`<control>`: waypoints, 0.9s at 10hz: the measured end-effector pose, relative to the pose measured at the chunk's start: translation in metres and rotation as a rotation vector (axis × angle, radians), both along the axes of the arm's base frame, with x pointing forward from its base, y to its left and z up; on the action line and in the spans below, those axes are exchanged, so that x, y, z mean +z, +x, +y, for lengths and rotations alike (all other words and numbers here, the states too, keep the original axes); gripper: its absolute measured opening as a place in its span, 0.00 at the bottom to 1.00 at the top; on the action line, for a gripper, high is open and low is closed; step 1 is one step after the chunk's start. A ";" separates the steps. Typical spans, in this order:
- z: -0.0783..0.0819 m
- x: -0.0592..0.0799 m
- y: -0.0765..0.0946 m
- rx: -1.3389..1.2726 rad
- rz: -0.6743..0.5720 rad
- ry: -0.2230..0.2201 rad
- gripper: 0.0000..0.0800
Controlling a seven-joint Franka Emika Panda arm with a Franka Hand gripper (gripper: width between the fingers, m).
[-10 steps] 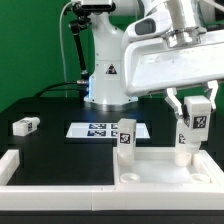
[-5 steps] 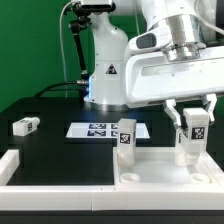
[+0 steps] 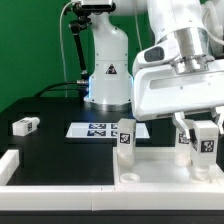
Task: Assemble square table
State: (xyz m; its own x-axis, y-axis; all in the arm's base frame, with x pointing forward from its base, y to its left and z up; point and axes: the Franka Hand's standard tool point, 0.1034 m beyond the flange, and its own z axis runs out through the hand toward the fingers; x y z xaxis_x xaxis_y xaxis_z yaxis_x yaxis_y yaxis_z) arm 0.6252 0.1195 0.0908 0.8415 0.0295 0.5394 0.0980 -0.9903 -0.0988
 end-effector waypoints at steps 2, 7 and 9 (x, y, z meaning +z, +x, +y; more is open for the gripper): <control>0.005 -0.001 -0.002 0.004 0.000 0.000 0.36; 0.001 -0.001 -0.003 -0.001 0.001 -0.003 0.36; -0.005 -0.003 -0.003 -0.010 0.002 -0.004 0.36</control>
Offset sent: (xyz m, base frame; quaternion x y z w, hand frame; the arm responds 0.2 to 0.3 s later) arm -0.0121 -0.0038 -0.0096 -0.0091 -0.0355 -0.0118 0.9993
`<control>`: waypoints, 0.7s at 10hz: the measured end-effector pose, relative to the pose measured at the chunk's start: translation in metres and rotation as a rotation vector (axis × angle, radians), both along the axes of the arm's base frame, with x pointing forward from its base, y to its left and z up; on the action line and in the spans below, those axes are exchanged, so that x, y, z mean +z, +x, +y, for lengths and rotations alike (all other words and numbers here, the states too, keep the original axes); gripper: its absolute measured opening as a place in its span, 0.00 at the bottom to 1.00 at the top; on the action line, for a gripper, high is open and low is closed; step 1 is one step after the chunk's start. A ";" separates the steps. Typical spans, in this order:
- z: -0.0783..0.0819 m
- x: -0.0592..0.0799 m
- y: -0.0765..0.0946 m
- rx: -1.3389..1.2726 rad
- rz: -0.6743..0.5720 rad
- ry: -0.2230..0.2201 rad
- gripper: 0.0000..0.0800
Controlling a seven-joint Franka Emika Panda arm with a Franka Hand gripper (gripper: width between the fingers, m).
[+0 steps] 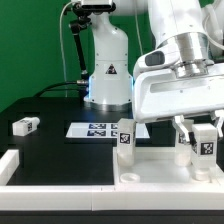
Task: Assemble square table
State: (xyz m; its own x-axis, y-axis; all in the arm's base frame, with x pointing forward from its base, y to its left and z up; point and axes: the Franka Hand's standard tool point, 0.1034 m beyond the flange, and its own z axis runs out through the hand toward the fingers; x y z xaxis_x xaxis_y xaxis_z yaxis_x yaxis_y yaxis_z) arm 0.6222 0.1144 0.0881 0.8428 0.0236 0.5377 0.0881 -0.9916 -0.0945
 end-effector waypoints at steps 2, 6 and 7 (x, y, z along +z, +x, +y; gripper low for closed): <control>0.000 -0.004 -0.002 0.001 0.014 0.002 0.36; 0.002 -0.011 0.000 -0.010 0.022 0.004 0.36; 0.001 -0.011 0.002 -0.013 0.013 0.000 0.36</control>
Offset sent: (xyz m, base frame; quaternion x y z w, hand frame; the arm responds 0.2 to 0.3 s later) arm -0.0014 -0.0042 -0.0106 -0.0125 -0.0383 -0.0037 0.9992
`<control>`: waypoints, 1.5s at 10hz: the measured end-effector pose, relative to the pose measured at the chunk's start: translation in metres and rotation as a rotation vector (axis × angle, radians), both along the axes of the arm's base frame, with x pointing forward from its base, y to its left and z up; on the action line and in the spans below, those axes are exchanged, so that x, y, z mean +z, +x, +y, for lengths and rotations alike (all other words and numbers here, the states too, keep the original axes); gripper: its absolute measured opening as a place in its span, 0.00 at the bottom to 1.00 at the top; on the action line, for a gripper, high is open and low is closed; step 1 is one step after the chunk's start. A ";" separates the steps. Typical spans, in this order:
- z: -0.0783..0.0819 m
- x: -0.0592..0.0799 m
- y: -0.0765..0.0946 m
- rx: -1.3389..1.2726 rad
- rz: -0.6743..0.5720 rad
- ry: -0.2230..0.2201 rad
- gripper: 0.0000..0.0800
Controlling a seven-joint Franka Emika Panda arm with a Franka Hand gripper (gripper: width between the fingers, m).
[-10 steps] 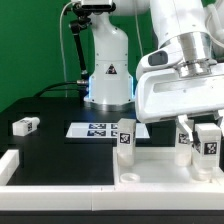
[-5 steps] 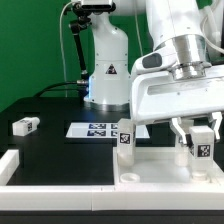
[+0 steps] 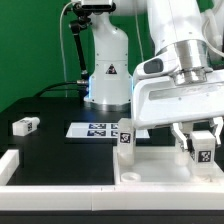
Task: Assemble square table
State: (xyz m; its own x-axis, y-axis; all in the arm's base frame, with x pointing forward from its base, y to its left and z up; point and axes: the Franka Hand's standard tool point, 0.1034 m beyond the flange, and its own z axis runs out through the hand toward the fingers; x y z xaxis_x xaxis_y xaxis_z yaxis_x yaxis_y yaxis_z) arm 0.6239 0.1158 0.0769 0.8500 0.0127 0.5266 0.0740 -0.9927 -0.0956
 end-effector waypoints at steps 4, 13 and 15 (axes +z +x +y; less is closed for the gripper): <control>0.001 0.000 0.000 -0.022 -0.007 -0.001 0.36; -0.001 -0.001 0.003 -0.046 -0.062 -0.023 0.36; 0.000 -0.004 0.002 -0.042 -0.041 -0.018 0.59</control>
Offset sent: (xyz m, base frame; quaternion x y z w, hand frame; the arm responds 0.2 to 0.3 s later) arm -0.0058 0.0023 -0.0083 -0.0149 -0.0009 0.0217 0.9997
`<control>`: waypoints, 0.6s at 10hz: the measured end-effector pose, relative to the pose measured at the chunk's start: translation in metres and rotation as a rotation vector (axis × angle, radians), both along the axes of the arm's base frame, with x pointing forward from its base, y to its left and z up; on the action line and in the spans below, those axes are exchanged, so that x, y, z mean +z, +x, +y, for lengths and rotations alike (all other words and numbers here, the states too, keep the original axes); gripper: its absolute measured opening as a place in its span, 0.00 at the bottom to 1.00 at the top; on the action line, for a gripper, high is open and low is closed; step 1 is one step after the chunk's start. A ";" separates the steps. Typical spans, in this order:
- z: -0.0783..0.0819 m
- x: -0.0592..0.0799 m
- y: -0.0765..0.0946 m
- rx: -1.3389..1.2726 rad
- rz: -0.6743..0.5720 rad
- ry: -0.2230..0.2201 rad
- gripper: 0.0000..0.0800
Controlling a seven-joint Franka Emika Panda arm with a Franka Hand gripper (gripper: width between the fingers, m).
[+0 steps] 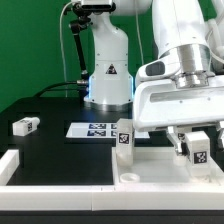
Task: Assemble square table
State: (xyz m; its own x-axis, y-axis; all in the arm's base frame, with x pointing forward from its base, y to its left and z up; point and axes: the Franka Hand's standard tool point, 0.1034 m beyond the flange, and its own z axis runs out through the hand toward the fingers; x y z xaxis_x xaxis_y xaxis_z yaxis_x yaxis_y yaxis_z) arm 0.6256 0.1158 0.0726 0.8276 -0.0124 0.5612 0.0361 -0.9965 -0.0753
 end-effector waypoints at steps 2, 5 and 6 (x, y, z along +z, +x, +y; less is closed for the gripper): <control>0.000 -0.001 0.000 0.000 0.001 0.000 0.73; 0.000 -0.002 -0.001 0.000 0.003 0.000 0.81; 0.000 -0.002 -0.001 0.000 0.004 0.000 0.81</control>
Offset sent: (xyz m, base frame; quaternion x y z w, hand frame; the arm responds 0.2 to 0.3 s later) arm 0.0000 0.0000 0.0000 0.0000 0.0000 0.0000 1.0000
